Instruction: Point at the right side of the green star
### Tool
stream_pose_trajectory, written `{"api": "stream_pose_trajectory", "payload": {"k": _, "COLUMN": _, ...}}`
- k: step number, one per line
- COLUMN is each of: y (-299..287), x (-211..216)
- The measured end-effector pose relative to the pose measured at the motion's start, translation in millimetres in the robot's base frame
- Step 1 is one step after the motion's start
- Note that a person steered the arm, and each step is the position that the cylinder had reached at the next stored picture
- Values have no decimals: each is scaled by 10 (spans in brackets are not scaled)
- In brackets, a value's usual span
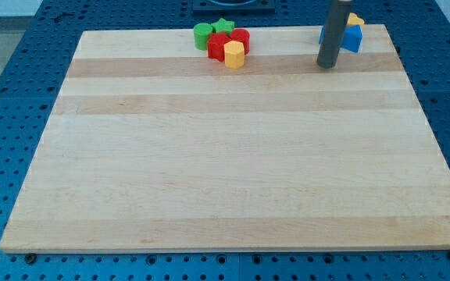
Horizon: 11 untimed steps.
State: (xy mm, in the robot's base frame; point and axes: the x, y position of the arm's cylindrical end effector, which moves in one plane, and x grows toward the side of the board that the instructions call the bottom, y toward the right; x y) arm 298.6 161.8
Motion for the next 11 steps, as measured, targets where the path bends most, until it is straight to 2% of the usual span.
{"api": "stream_pose_trajectory", "payload": {"k": 2, "y": -40, "x": 12}}
{"api": "stream_pose_trajectory", "payload": {"k": 5, "y": -575, "x": 81}}
{"api": "stream_pose_trajectory", "payload": {"k": 8, "y": -588, "x": -449}}
{"api": "stream_pose_trajectory", "payload": {"k": 9, "y": -596, "x": -1065}}
{"api": "stream_pose_trajectory", "payload": {"k": 11, "y": -640, "x": -1071}}
